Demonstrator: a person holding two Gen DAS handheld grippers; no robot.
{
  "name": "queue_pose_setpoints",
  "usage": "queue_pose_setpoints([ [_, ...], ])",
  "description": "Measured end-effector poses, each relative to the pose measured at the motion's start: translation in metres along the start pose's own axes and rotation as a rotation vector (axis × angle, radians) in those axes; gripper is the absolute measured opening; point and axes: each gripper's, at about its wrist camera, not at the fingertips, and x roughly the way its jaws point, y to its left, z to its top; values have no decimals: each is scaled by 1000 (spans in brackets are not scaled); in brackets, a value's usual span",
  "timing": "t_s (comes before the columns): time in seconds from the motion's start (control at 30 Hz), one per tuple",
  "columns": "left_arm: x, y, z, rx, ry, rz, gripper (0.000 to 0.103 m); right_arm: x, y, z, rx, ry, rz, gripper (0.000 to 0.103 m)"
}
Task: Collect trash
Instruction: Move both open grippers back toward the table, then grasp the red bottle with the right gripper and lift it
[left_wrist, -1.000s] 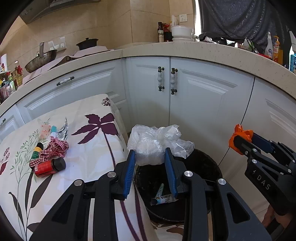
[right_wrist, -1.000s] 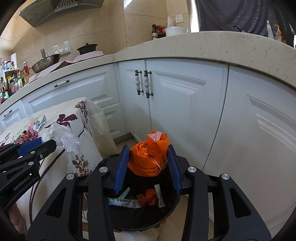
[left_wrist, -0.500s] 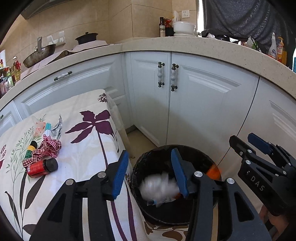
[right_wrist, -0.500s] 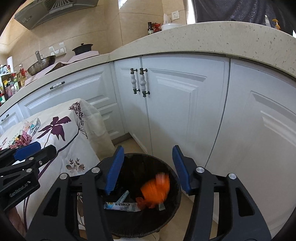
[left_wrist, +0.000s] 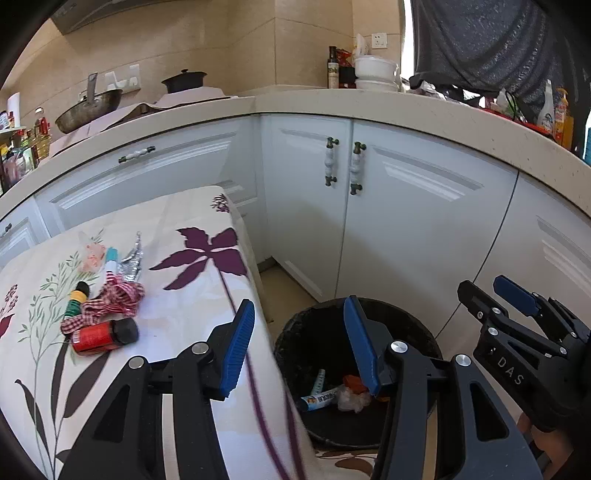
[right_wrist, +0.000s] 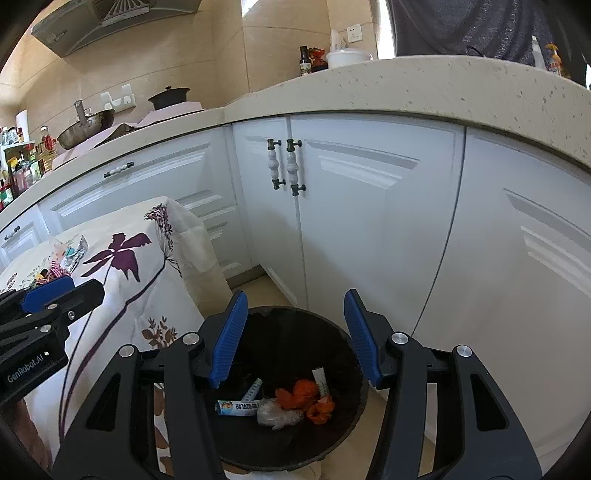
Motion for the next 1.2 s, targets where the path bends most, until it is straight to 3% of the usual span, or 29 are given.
queue_pose_setpoints([
  [0.33,-11,43,-2,-40,-11,64,50,-10,32,6,-11,-10,44,53],
  [0.97,-47,178,-34,-173,12,286,52,-15,156,17,-152,7,239,54],
  [1.2,-55,213,-43,-217,25,336,52,-16,196,13,-210,33,295,54],
])
